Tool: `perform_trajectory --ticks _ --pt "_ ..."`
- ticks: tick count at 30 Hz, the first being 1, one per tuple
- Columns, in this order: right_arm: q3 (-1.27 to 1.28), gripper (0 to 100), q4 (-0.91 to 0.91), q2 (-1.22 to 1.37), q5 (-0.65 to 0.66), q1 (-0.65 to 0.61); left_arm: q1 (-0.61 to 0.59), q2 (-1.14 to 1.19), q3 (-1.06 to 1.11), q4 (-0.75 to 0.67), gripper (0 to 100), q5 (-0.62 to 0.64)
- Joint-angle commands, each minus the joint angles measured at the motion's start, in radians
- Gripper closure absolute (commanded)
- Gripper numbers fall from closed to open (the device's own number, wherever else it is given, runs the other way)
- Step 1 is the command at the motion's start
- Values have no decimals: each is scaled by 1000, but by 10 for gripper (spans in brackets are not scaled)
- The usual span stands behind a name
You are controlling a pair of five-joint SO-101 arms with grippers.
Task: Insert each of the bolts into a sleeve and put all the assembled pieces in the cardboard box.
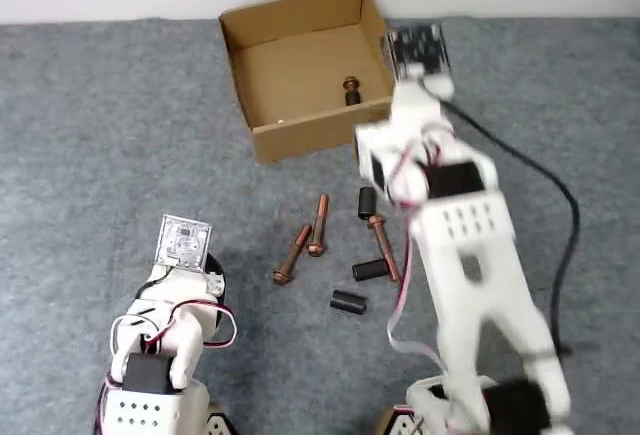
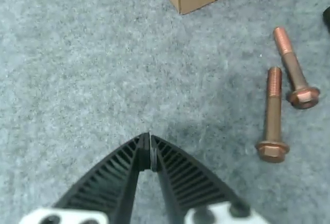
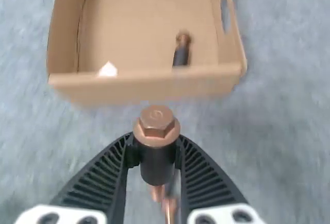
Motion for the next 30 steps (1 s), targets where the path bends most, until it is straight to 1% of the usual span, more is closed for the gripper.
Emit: perform_trajectory --ticks 1,6,10,17,22,26,28,30 --pt "-276 991 -71 203 -8 10 -2 8 -5 -2 995 -5" --pt "-598 991 -122 503 -8 8 -5 8 -5 -8 995 -5" --pt "-848 991 -124 714 -5 2 -5 9 -5 -14 995 -5" --pt "-1211 991 -114 1003 0 -7 -5 9 -5 -15 995 -5" --pt "-1339 991 -10 1165 0 -27 -5 9 -5 -15 995 -5" --pt "-1401 986 117 1257 0 -50 -5 9 -5 -15 995 -5" --pt "-1430 960 163 1291 0 -51 -3 9 -5 -15 995 -5" --pt "-1464 901 194 1313 0 -51 -3 9 -5 -15 995 -5"
